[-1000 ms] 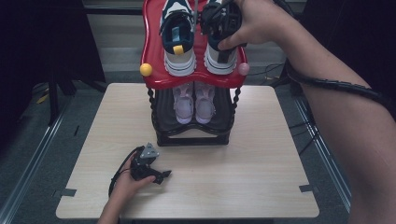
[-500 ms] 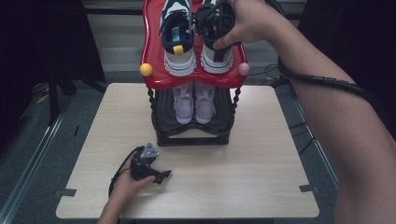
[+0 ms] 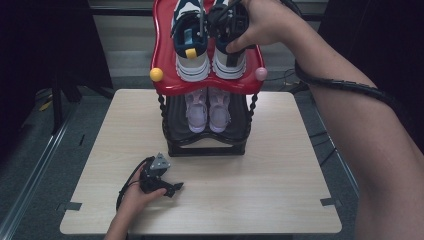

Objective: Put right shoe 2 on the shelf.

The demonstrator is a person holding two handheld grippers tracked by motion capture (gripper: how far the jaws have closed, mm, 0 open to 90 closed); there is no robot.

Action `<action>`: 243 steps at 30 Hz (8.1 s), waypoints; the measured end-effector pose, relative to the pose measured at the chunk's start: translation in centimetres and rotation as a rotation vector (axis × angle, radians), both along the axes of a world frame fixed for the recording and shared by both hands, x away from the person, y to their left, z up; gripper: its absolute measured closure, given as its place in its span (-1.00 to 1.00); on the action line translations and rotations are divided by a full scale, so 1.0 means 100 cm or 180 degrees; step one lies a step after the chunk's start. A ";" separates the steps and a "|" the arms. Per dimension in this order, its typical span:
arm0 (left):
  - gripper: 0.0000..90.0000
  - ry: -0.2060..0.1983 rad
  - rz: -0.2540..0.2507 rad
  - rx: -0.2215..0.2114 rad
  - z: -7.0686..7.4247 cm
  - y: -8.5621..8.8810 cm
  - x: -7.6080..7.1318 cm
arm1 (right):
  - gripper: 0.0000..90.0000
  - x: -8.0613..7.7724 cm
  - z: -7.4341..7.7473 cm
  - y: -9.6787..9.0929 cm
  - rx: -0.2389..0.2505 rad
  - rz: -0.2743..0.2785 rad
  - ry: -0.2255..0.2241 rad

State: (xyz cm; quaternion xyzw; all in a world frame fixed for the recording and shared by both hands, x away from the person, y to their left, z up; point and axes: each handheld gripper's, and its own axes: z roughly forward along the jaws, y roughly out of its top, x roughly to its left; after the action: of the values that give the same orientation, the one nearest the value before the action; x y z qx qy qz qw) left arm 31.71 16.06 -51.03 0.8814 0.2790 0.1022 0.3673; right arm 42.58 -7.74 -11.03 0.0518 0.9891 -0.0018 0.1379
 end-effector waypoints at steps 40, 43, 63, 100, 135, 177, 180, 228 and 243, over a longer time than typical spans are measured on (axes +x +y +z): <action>-0.93 -0.0001 -0.0009 0.0001 0.000 0.000 0.000 | -0.07 0.002 0.000 -0.004 0.0302 -0.0341 -0.0026; -0.93 -0.0001 -0.0011 0.0002 0.000 0.000 0.000 | -0.18 0.001 0.004 -0.005 0.0369 -0.0362 0.0032; -0.93 -0.0007 -0.0010 0.0008 0.000 0.000 0.000 | -0.52 -0.008 0.028 -0.009 0.0336 -0.0403 0.0270; -0.94 -0.0002 -0.0015 0.0004 0.000 0.000 0.000 | -0.53 -0.039 0.044 -0.035 0.0092 -0.0463 0.0560; -0.94 -0.0002 -0.0013 0.0002 0.000 0.000 0.000 | -0.52 -0.074 -0.006 -0.073 -0.0006 -0.0483 0.0795; -0.93 0.0004 -0.0018 0.0018 0.000 0.000 0.001 | -0.53 -0.095 -0.106 -0.131 0.0193 -0.0634 0.0936; -0.93 0.0003 -0.0018 0.0019 0.000 0.000 0.001 | -0.53 -0.096 -0.114 -0.133 0.0212 -0.0622 0.0954; -0.94 -0.0023 0.0002 -0.0011 0.000 0.000 0.001 | -0.53 -0.100 -0.228 -0.146 0.0410 -0.0688 0.1143; -0.94 -0.0026 0.0003 -0.0014 0.000 0.000 0.001 | -0.53 -0.101 -0.265 -0.152 0.0423 -0.0692 0.1235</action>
State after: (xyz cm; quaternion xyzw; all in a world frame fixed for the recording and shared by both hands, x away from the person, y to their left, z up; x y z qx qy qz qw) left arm 31.77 16.03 -51.05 0.8800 0.2781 0.1053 0.3703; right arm 32.50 -22.99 -37.51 0.1657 0.9836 0.0386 -0.0595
